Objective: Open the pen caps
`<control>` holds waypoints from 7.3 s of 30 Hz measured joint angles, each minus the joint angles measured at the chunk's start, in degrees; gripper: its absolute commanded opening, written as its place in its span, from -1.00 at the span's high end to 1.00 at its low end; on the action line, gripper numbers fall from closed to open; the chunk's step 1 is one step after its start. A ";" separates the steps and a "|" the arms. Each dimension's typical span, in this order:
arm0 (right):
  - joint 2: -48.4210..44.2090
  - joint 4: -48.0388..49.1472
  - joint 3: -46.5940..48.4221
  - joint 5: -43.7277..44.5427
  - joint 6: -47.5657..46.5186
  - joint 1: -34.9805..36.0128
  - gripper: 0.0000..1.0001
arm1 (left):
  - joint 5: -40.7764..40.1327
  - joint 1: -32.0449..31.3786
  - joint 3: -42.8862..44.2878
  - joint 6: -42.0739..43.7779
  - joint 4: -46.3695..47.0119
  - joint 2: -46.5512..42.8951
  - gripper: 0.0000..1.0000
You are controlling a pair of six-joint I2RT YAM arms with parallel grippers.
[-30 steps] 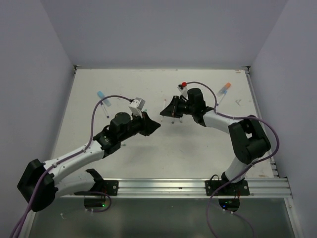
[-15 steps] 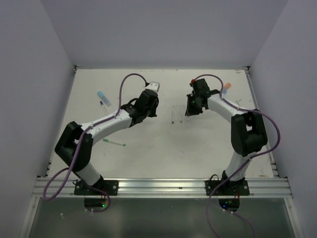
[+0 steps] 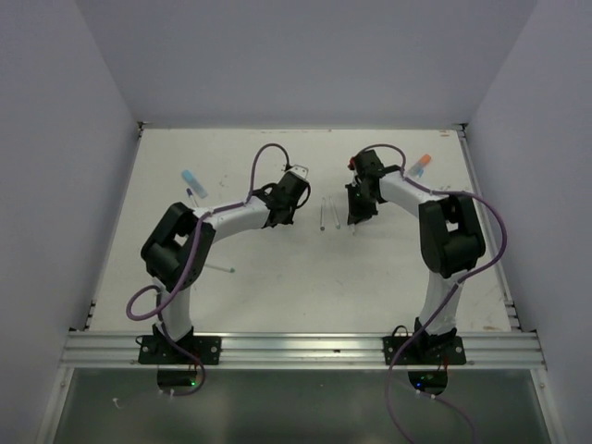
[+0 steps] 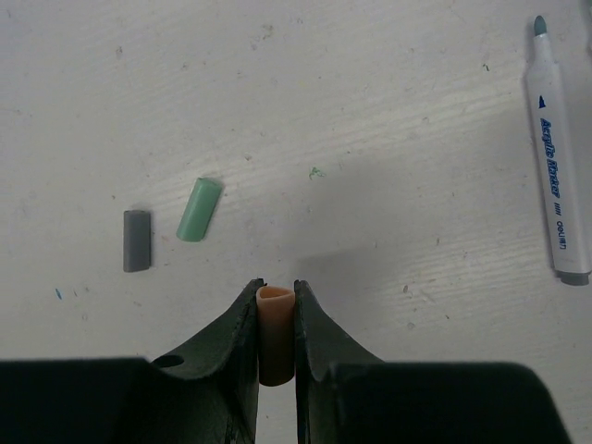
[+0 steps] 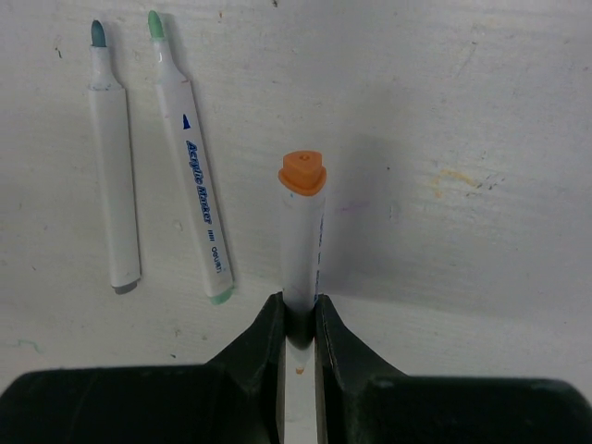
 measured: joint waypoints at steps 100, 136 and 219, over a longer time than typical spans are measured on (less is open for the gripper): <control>13.07 10.12 14.05 22.03 10.40 -18.25 0.32 | 29.42 4.83 -27.19 -8.76 14.12 -40.33 -0.34; -40.06 20.13 -32.00 -15.98 8.26 7.89 1.00 | 45.29 5.03 -35.91 -29.62 38.82 -35.78 -0.33; -30.45 48.02 -36.06 -28.87 18.34 20.00 1.00 | 47.63 6.19 -40.37 -41.72 52.61 -30.56 0.39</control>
